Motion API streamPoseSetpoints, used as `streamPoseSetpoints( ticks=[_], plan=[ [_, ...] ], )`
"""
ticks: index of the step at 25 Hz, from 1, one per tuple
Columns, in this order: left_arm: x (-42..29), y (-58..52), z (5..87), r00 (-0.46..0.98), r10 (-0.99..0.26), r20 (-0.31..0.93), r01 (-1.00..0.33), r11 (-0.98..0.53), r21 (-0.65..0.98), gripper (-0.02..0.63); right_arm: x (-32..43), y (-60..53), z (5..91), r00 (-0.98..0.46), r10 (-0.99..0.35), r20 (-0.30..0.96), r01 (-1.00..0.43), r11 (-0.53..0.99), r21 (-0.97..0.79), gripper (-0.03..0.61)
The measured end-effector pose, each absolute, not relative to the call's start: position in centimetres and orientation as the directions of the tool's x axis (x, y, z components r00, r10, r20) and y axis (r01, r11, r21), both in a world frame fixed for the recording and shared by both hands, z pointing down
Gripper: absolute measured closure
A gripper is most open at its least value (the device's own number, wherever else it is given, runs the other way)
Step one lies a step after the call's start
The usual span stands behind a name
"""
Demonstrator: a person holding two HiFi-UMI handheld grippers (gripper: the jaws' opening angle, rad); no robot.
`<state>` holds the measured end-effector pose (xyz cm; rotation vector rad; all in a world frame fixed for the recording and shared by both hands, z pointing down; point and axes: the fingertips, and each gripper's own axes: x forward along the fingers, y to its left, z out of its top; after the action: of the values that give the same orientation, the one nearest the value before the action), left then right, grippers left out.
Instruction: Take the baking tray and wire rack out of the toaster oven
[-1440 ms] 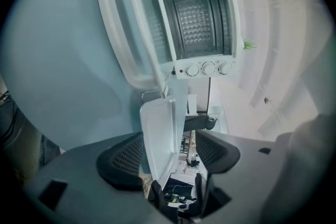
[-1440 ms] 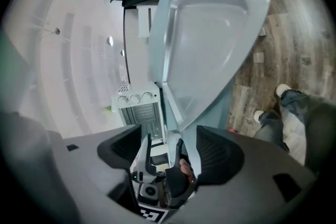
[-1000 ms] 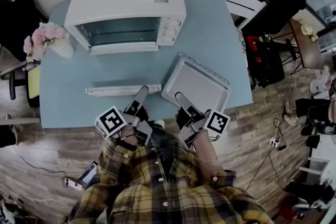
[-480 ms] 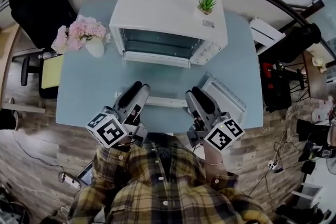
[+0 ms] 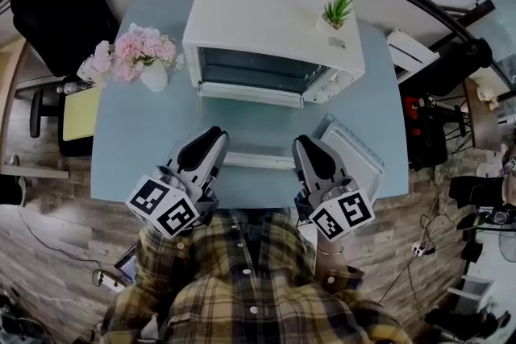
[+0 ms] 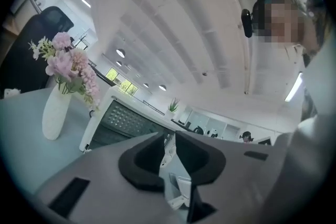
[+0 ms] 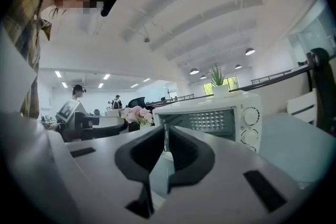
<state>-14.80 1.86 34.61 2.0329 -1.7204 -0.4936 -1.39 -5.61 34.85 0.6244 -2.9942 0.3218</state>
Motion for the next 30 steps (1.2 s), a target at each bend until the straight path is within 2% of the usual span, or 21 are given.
streamPoseSetpoints(
  ticks=[6,21,30],
  plan=[
    [-15.1,1.2,34.8,0.163,-0.986,0.031,-0.872,-0.129,0.472,0.622,-1.8,-5.9,35.4,-0.908,-0.397,0.133,-0.414,0.899,-0.143,0.573],
    [-14.8,2.1,35.9,0.167,-0.984,0.061,-0.883,-0.121,0.454,0.623,-1.1,-5.9,37.3,-0.875,-0.442,0.194,-0.47,0.874,-0.127,0.575],
    [-14.8,2.7,36.2,0.175,-0.982,0.065,-0.885,-0.129,0.447,0.623,-0.3,-5.7,37.6,-0.858,-0.478,0.189,-0.506,0.85,-0.147,0.575]
  ],
)
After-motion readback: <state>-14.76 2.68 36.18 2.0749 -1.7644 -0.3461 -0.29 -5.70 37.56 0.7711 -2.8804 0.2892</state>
